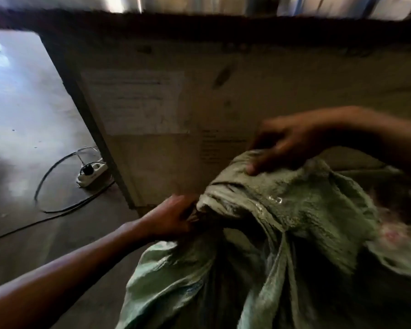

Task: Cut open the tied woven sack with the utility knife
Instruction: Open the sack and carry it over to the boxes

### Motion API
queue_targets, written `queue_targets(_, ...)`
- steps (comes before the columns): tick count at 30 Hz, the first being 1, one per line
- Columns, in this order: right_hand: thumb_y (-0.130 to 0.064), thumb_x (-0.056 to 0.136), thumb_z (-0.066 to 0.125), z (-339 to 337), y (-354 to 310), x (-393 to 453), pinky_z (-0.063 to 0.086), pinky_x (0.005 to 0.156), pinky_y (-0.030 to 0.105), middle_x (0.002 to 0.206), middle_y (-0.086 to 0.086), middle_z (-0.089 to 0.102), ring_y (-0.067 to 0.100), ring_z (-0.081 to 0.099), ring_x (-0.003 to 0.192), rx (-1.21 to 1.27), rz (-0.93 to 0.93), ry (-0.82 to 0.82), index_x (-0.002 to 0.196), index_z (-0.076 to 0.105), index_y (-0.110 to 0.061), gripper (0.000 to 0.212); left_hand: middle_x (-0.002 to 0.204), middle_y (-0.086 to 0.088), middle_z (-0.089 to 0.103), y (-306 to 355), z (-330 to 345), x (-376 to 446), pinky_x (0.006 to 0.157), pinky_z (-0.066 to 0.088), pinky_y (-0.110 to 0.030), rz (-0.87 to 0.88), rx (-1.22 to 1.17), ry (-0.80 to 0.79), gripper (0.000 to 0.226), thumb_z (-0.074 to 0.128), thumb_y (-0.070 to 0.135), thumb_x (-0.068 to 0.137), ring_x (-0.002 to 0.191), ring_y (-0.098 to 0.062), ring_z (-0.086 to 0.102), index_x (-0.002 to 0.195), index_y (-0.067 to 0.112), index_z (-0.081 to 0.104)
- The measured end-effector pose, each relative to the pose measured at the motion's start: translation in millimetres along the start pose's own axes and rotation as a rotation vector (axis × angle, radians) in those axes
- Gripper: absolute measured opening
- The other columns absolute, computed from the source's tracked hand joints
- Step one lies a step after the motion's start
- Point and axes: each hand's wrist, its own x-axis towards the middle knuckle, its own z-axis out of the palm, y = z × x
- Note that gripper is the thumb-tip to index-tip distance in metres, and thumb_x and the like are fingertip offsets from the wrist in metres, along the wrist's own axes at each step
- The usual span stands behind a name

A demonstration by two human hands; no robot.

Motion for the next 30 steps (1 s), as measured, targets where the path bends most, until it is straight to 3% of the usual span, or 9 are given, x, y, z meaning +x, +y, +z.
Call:
queue_targets(4, -0.028, 0.086, 0.061, -51, -54, -96, 0.042, 0.04, 0.013, 0.055, -0.008, 0.061, -0.001, 0.053, 0.043, 0.053, 0.021, -0.197, 0.086, 0.071, -0.012, 0.019, 0.116, 0.004, 0.065, 92, -55, -36, 0.083, 0.052, -0.037, 0.017, -0.042, -0.141, 0.049, 0.059, 0.049, 0.078, 0.104, -0.015, 0.063, 0.122, 0.03, 0.048)
queue_targets(10, -0.02, 0.086, 0.062, -140, -117, -274, 0.04, 0.038, 0.015, 0.053, -0.005, 0.056, 0.002, 0.048, 0.039, 0.036, 0.063, -0.123, 0.075, 0.067, -0.007, 0.018, 0.077, 0.002, 0.069, 234, -189, -56, 0.064, 0.054, -0.029, 0.013, -0.325, -0.289, 0.029, 0.073, 0.018, 0.074, 0.068, -0.006, 0.066, 0.098, 0.023, 0.057)
queue_targets(12, -0.018, 0.086, 0.062, -163, -133, -328, 0.037, 0.037, 0.012, 0.051, -0.006, 0.054, -0.001, 0.046, 0.037, 0.032, 0.07, -0.068, 0.073, 0.066, -0.009, 0.017, 0.093, 0.008, 0.066, 271, -226, -47, 0.075, 0.05, -0.02, 0.08, -0.317, -0.177, 0.045, 0.072, 0.009, 0.072, 0.082, 0.004, 0.061, 0.111, 0.025, 0.054)
queue_targets(14, -0.016, 0.087, 0.062, -180, -149, -383, 0.034, 0.037, 0.008, 0.047, -0.008, 0.052, -0.002, 0.046, 0.035, 0.032, 0.083, -0.01, 0.073, 0.065, -0.016, 0.014, 0.126, 0.004, 0.058, 313, -250, -41, 0.096, 0.046, -0.024, 0.24, -0.293, -0.245, 0.07, 0.071, 0.015, 0.071, 0.112, 0.001, 0.055, 0.134, 0.024, 0.042)
queue_targets(17, -0.018, 0.087, 0.062, -191, -166, -456, 0.035, 0.042, 0.008, 0.05, -0.007, 0.056, -0.002, 0.048, 0.042, -0.003, 0.112, 0.097, 0.077, 0.068, -0.015, 0.012, 0.138, -0.001, 0.05, 369, -242, -46, 0.103, 0.042, -0.041, 0.447, -0.167, -0.297, 0.068, 0.064, 0.035, 0.076, 0.125, -0.017, 0.05, 0.138, 0.028, 0.039)
queue_targets(22, -0.025, 0.089, 0.059, -162, -158, -563, 0.047, 0.059, 0.024, 0.067, -0.003, 0.067, 0.01, 0.058, 0.06, -0.097, 0.303, 0.239, 0.099, 0.07, -0.016, 0.018, 0.097, 0.012, 0.07, 467, -215, -75, 0.071, 0.054, -0.029, 0.554, -0.244, -0.209, 0.035, 0.065, 0.039, 0.078, 0.078, 0.006, 0.061, 0.109, 0.026, 0.06)
queue_targets(26, -0.029, 0.089, 0.057, -125, -139, -631, 0.052, 0.085, 0.039, 0.103, 0.005, 0.073, 0.02, 0.066, 0.093, -0.157, 0.431, 0.4, 0.11, 0.066, -0.022, 0.024, 0.087, 0.015, 0.065, 522, -191, -86, 0.067, 0.048, -0.022, 0.693, -0.197, -0.224, 0.036, 0.062, 0.042, 0.07, 0.071, 0.018, 0.053, 0.102, 0.033, 0.052)
queue_targets(28, -0.029, 0.088, 0.057, -114, -140, -663, 0.051, 0.086, 0.035, 0.108, -0.001, 0.072, 0.017, 0.065, 0.094, -0.168, 0.477, 0.46, 0.111, 0.065, -0.024, 0.025, 0.089, 0.005, 0.07, 553, -180, -91, 0.07, 0.05, -0.026, 0.774, -0.173, -0.293, 0.042, 0.058, 0.047, 0.066, 0.078, 0.008, 0.059, 0.103, 0.031, 0.05)
queue_targets(30, -0.025, 0.088, 0.058, -105, -144, -691, 0.045, 0.074, 0.023, 0.095, -0.013, 0.07, 0.003, 0.06, 0.076, -0.156, 0.508, 0.504, 0.111, 0.066, -0.023, 0.024, 0.095, -0.006, 0.071, 584, -173, -93, 0.074, 0.051, -0.031, 0.832, -0.203, -0.328, 0.04, 0.057, 0.048, 0.067, 0.086, -0.003, 0.061, 0.1, 0.025, 0.056)
